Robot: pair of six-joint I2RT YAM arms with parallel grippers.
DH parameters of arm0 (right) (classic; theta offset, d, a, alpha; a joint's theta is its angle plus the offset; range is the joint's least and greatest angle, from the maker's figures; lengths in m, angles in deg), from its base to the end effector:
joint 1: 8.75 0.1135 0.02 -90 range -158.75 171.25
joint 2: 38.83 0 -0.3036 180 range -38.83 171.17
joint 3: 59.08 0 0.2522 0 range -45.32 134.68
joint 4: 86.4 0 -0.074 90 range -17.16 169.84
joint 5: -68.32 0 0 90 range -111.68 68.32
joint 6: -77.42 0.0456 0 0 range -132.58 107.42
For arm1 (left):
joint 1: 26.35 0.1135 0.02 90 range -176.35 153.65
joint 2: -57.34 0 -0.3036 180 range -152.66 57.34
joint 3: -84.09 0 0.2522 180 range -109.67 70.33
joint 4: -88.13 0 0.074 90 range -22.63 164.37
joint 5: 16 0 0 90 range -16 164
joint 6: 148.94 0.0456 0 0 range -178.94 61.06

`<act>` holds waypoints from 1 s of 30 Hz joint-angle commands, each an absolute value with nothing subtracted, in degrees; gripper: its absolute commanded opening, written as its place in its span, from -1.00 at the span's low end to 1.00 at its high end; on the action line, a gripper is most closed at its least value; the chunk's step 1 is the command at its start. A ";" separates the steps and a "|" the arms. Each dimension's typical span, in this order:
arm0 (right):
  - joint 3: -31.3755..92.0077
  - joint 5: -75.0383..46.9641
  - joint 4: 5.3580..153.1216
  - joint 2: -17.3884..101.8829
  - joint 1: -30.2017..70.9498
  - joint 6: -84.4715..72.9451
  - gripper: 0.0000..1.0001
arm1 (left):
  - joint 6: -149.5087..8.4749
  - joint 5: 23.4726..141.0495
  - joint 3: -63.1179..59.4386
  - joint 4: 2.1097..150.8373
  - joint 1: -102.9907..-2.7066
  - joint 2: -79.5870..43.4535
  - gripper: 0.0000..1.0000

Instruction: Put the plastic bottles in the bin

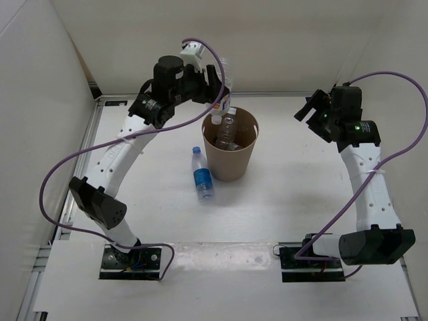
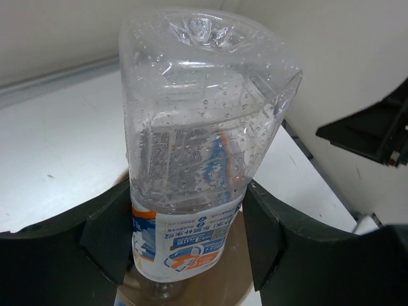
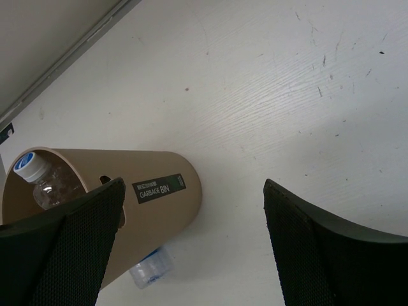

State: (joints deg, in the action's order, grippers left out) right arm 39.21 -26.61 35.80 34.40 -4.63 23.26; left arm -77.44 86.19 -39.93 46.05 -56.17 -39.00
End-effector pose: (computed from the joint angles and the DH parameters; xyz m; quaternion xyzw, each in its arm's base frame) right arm 0.2609 0.0149 0.4464 0.2595 0.8379 0.1281 0.4628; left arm 0.3351 -0.2031 0.5029 0.1422 0.7754 -0.3260 0.5217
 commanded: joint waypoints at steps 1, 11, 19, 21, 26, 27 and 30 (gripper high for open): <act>39.23 -25.28 35.36 33.50 -4.89 23.64 0.81 | -78.98 87.80 -38.13 48.62 -56.85 -38.46 0.20; 39.14 -25.55 35.10 33.85 -4.97 23.46 0.81 | -78.27 86.92 -30.66 49.15 -56.76 -37.06 0.43; 38.53 -25.11 35.45 34.12 -4.97 24.07 0.81 | -76.00 87.18 -29.15 47.74 -55.80 -34.60 1.00; 38.62 -25.02 35.45 34.12 -4.80 23.81 0.81 | -72.85 84.90 -34.58 45.82 -55.00 -33.89 1.00; 38.70 -25.46 35.10 33.85 -4.62 24.07 0.81 | -71.23 79.03 -43.66 43.87 -47.72 -33.71 1.00; 38.53 -25.63 35.10 33.85 -4.54 23.90 0.81 | -72.46 78.05 -43.75 43.87 -46.23 -33.63 1.00; 38.35 -25.63 35.10 34.03 -4.18 23.90 0.81 | -85.19 76.19 -38.69 41.60 -37.70 -32.93 1.00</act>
